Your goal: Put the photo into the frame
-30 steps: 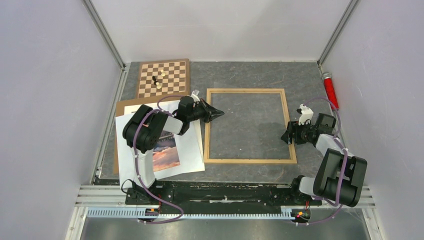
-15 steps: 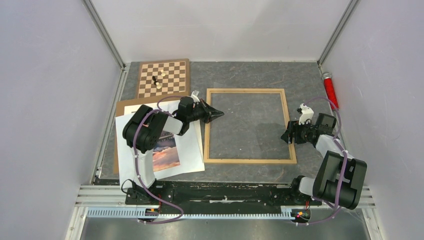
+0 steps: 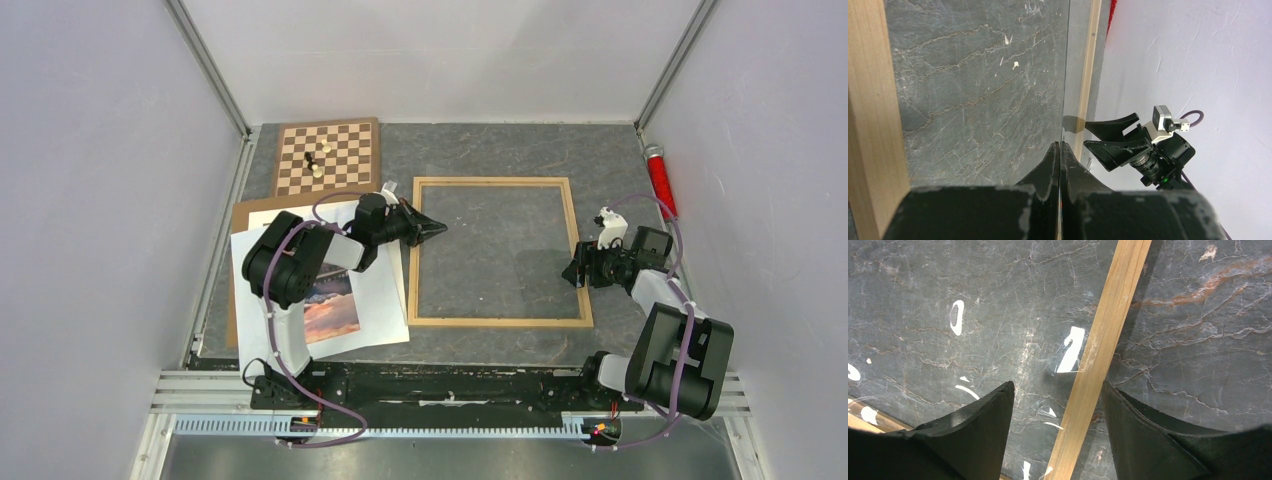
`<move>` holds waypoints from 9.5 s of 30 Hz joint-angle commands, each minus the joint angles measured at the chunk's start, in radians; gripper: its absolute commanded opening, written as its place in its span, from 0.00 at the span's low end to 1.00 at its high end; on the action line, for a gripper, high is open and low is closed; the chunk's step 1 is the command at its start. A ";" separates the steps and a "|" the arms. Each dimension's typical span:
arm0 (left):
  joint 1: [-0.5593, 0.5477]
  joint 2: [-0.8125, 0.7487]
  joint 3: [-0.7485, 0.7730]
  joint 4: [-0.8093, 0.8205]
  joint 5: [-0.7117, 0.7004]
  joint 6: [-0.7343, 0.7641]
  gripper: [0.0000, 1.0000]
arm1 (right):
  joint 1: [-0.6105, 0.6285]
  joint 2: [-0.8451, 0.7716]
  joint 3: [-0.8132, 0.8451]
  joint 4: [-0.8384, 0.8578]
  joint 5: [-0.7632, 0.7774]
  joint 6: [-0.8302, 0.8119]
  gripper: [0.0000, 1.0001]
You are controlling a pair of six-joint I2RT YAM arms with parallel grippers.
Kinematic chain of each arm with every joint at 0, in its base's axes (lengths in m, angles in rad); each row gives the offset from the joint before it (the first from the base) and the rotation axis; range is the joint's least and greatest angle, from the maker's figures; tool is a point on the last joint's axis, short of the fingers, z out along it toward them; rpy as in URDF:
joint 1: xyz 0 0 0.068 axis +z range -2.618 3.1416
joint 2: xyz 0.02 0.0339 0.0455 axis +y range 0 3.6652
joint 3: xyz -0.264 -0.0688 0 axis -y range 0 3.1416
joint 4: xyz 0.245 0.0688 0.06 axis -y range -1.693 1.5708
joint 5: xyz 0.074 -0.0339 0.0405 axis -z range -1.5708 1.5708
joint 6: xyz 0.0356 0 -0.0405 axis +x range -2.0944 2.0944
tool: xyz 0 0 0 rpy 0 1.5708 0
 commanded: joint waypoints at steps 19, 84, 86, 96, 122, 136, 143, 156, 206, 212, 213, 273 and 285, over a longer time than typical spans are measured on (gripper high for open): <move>0.004 -0.069 -0.017 -0.034 -0.023 0.090 0.02 | 0.006 -0.029 -0.008 0.043 0.002 0.009 0.67; -0.011 -0.089 -0.029 -0.078 -0.045 0.114 0.02 | 0.005 -0.043 -0.014 0.050 0.002 0.019 0.67; -0.011 -0.089 -0.030 -0.078 -0.044 0.114 0.02 | 0.005 -0.044 -0.014 0.050 0.002 0.019 0.67; -0.011 -0.091 -0.031 -0.087 -0.048 0.116 0.02 | 0.005 -0.043 -0.015 0.050 0.004 0.019 0.67; -0.011 -0.099 -0.033 -0.102 -0.045 0.124 0.02 | 0.006 -0.047 -0.015 0.054 0.008 0.022 0.67; -0.013 -0.088 -0.025 -0.101 -0.043 0.124 0.02 | 0.005 -0.052 -0.015 0.054 0.011 0.022 0.67; -0.029 -0.075 -0.008 -0.100 -0.041 0.121 0.02 | 0.005 -0.047 -0.016 0.056 0.005 0.021 0.67; -0.048 -0.059 0.005 -0.091 -0.048 0.117 0.02 | 0.008 -0.044 -0.025 0.061 0.001 0.023 0.68; -0.055 -0.041 0.029 -0.180 -0.064 0.176 0.02 | 0.696 0.383 0.479 0.131 0.214 -0.004 0.72; -0.055 -0.043 0.029 -0.189 -0.068 0.185 0.02 | 0.738 0.406 0.456 0.140 0.221 -0.007 0.71; -0.055 -0.043 0.029 -0.191 -0.067 0.185 0.02 | 0.743 0.408 0.453 0.143 0.225 -0.007 0.71; -0.068 -0.057 0.089 -0.386 -0.080 0.284 0.42 | 0.759 0.456 0.382 0.160 0.305 -0.012 0.68; -0.026 -0.129 0.225 -0.759 -0.142 0.457 0.50 | 0.759 0.455 0.385 0.159 0.307 -0.004 0.68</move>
